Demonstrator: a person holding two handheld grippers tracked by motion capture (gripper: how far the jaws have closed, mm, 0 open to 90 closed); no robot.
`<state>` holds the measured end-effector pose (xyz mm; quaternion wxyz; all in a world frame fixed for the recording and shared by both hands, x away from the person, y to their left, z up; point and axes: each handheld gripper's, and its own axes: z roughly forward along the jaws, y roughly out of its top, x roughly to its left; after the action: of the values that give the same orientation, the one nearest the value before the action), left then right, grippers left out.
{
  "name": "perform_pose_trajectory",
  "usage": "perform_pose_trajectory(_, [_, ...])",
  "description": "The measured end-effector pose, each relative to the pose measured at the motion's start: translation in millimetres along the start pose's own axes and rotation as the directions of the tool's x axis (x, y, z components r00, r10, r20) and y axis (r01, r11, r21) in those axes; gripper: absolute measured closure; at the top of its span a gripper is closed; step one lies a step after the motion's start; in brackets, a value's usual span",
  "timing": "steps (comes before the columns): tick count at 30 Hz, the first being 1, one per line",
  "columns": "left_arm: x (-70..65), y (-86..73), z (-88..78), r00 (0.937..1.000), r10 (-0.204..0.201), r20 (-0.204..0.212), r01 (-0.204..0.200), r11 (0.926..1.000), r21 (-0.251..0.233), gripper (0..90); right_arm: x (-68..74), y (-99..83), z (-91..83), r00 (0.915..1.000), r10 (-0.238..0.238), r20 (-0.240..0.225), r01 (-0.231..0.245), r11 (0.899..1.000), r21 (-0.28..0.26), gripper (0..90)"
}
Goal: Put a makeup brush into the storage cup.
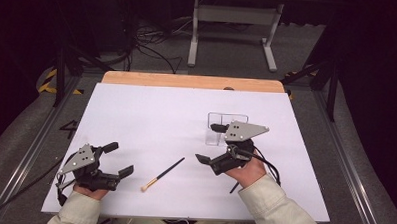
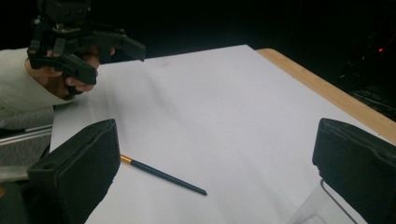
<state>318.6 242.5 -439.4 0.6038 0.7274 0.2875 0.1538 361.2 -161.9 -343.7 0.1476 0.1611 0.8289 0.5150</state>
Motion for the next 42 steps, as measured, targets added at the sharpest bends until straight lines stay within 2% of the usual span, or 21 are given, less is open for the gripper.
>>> perform_pose_trajectory(5, [0.5,-0.6,-1.2,1.0000,-0.004,-0.002,0.004,1.0000,0.001,1.9,-1.5,8.4,12.1,0.9996,-0.015,-0.023,0.017,0.997,0.073,2.4])
perform_pose_trajectory(9, [1.0,-0.7,1.0,0.9999,-0.008,0.014,0.008,0.9999,0.011,2.0,-1.9,14.3,20.7,0.9991,-0.026,-0.035,0.030,0.990,0.137,2.8])
perform_pose_trajectory(14, [1.6,-0.9,0.9,0.9997,-0.014,0.018,0.014,0.9996,0.023,2.0,-0.6,20.1,33.6,0.9975,-0.049,-0.052,0.059,0.972,0.229,3.2])
perform_pose_trajectory(19, [2.0,-0.9,0.3,0.9991,-0.026,0.033,0.026,0.9996,0.015,1.7,0.5,23.8,45.5,0.9944,-0.066,-0.082,0.087,0.956,0.281,4.7])
perform_pose_trajectory(24, [2.7,-0.7,0.2,0.9988,-0.034,0.034,0.033,0.9994,0.013,1.2,1.8,30.2,54.3,0.9899,-0.084,-0.114,0.117,0.942,0.316,6.2])
perform_pose_trajectory(29, [3.1,-0.5,1.0,0.9987,-0.035,0.037,0.034,0.9993,0.016,1.2,3.4,35.4,64.0,0.9851,-0.106,-0.136,0.148,0.923,0.355,6.9])
perform_pose_trajectory(33, [3.9,-0.4,1.3,0.9983,-0.040,0.042,0.039,0.9991,0.013,1.2,4.3,36.0,72.1,0.9820,-0.108,-0.154,0.160,0.914,0.373,7.0])
perform_pose_trajectory(37, [4.3,-0.5,1.7,0.9979,-0.048,0.044,0.048,0.9987,0.015,1.0,5.9,34.5,81.7,0.9780,-0.112,-0.176,0.175,0.899,0.401,7.1])
perform_pose_trajectory(42, [4.1,-0.8,0.7,0.9982,-0.049,0.036,0.048,0.9987,0.017,1.0,9.0,34.6,91.5,0.9723,-0.122,-0.200,0.196,0.890,0.412,8.0])
